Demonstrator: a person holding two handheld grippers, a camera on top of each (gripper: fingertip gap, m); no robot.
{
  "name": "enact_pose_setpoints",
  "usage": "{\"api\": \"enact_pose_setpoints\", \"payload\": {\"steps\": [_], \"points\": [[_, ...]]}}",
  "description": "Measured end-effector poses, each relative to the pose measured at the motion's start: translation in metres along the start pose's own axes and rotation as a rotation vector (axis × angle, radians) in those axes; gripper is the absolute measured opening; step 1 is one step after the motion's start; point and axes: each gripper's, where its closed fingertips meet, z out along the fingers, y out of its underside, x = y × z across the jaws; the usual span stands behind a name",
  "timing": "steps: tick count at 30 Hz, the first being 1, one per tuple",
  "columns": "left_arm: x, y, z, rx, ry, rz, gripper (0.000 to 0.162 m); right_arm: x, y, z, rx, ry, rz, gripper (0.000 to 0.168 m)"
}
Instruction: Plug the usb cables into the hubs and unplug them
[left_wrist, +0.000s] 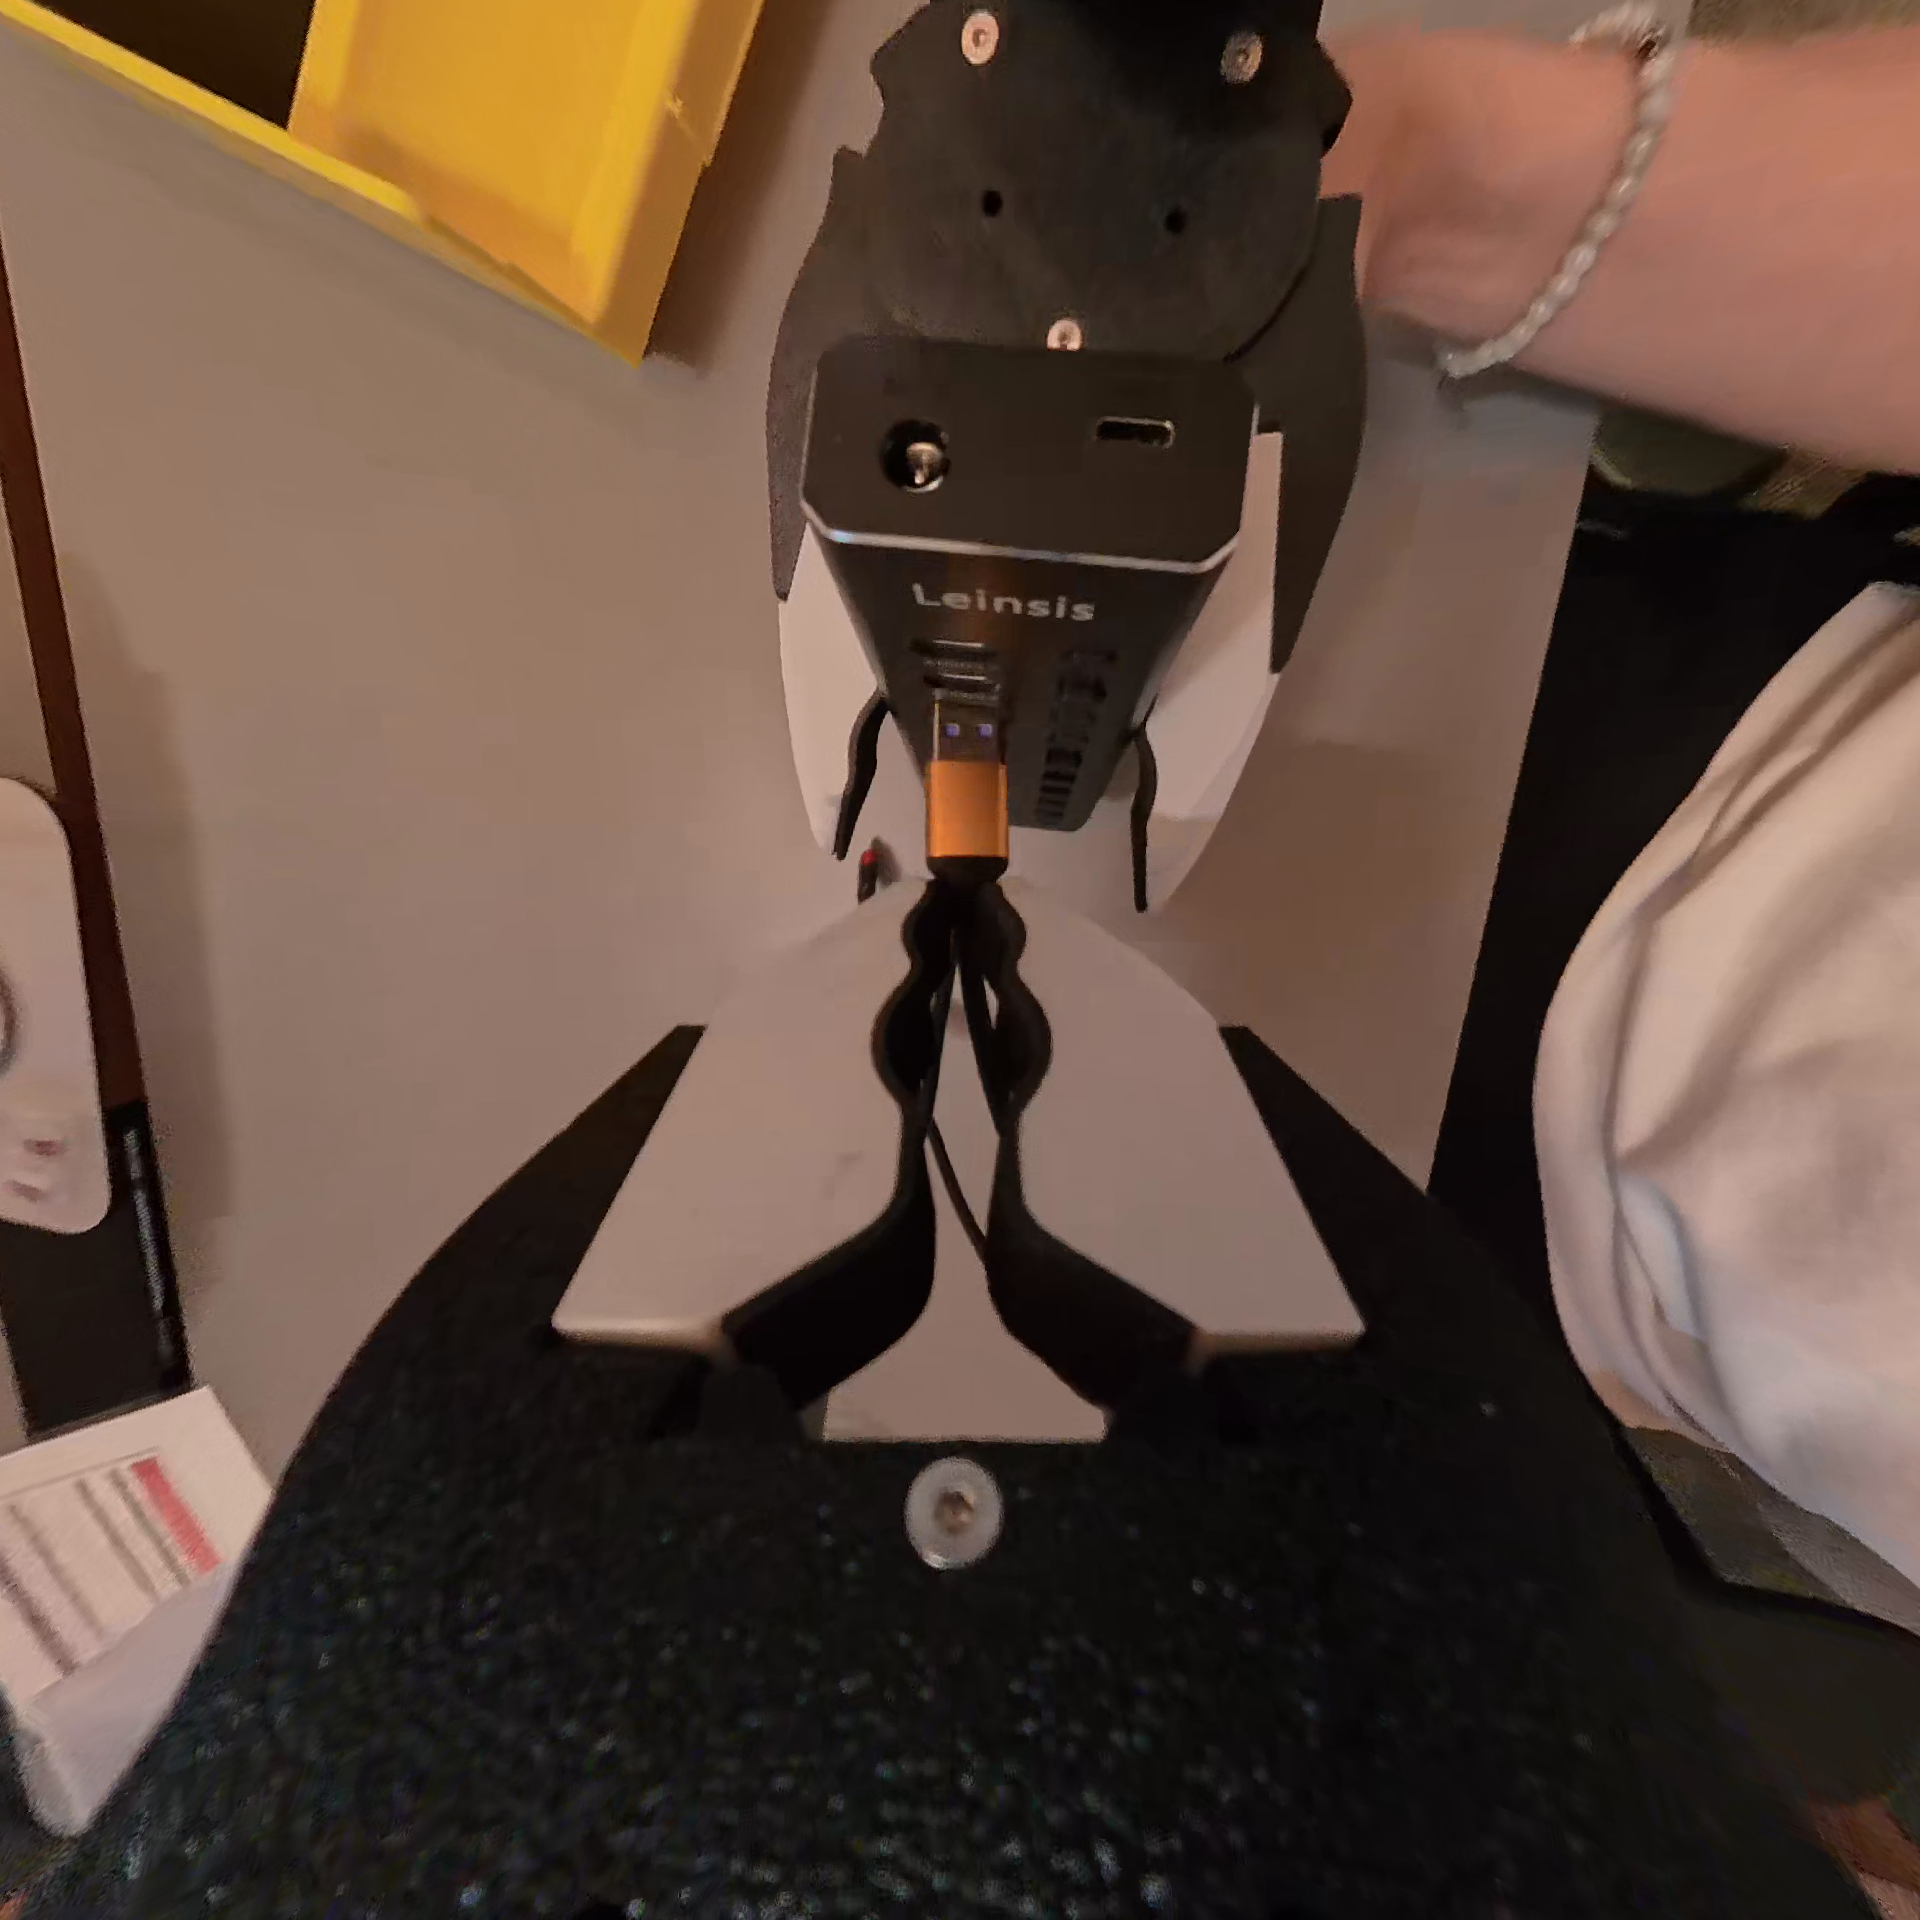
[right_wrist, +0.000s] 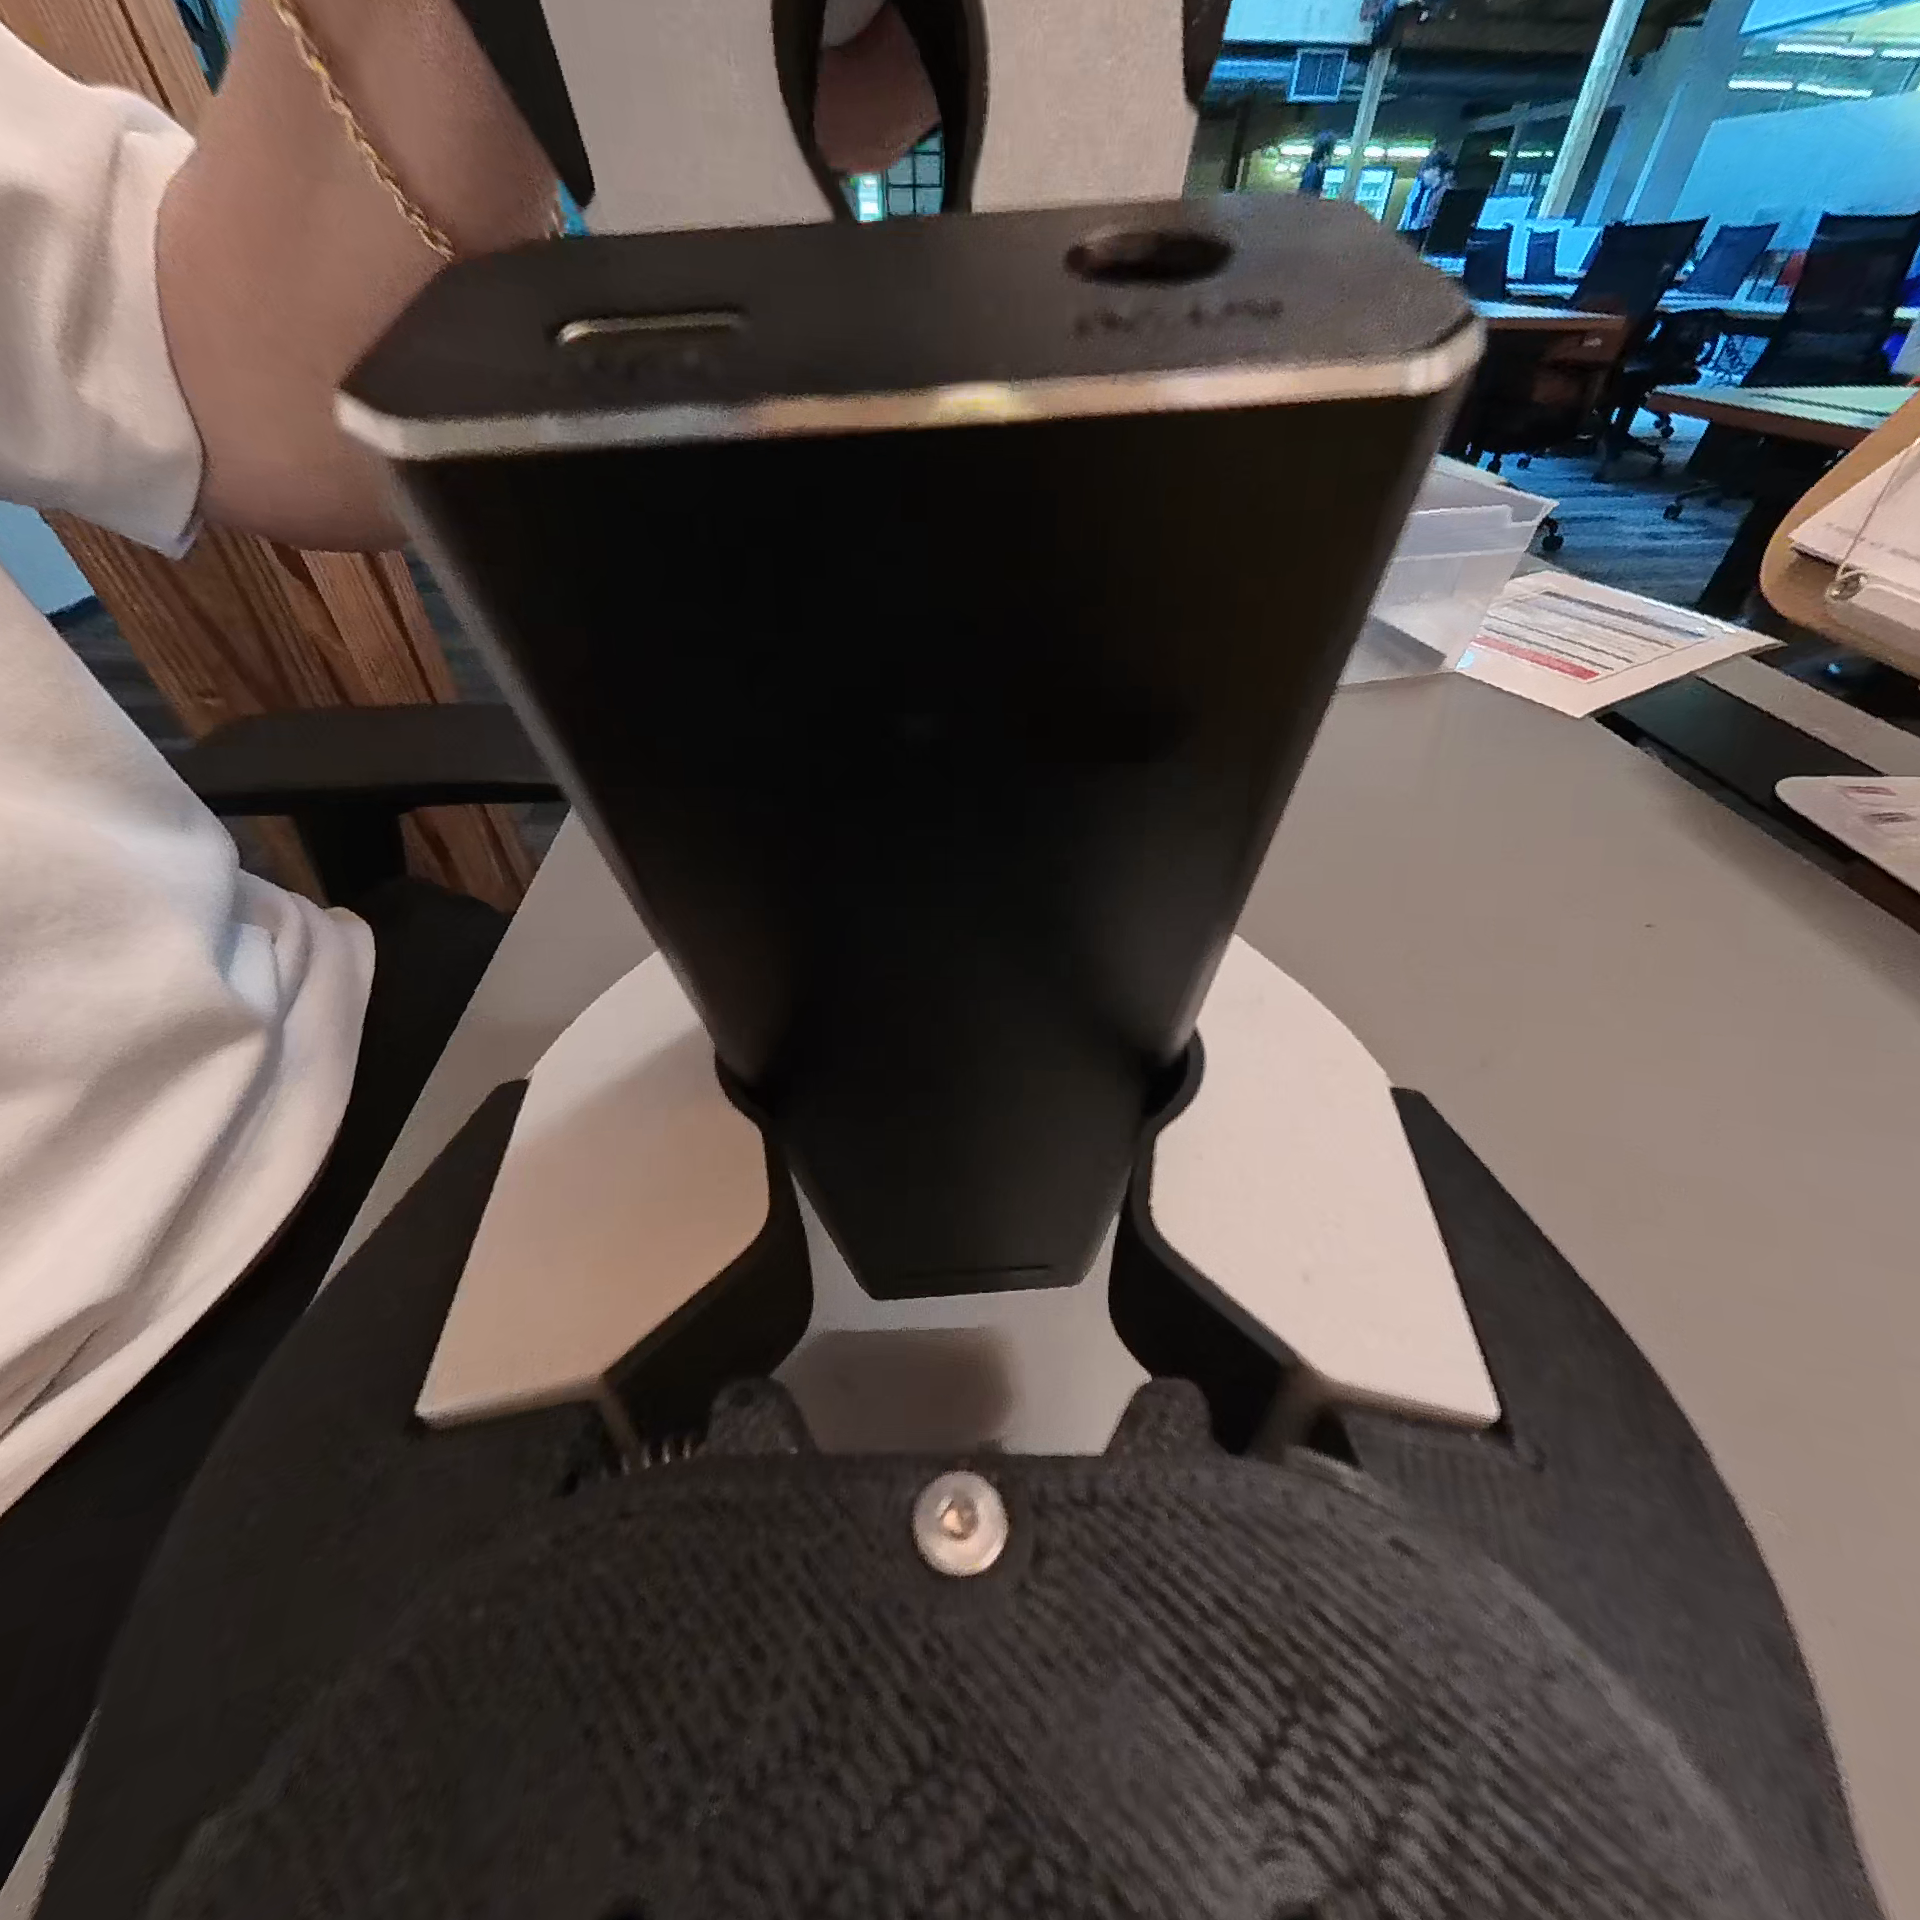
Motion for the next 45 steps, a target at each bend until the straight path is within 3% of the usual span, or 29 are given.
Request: {"api": "enact_pose_setpoints", "payload": {"steps": [7,16,30,36,45], "points": [[0.0,0.006,0.004,-0.074,-0.02,0.049,0.005,-0.001,0.007,0.004,-0.038,-0.005,0.001,0.073],[0.001,-0.003,0.005,0.099,0.036,-0.011,0.004,-0.002,-0.004,0.0,0.034,-0.019,0.012,0.072],[0.002,-0.015,-0.002,0.669,0.028,-0.049,0.006,-0.002,-0.012,-0.004,0.077,-0.017,0.001,0.072],[0.002,-0.02,0.0,0.807,-0.006,-0.085,0.011,-0.003,-0.013,-0.005,0.073,-0.016,-0.005,0.072],[0.002,-0.015,0.004,0.756,-0.063,-0.07,0.01,-0.006,-0.005,0.0,0.028,-0.029,0.0,0.072]]}}
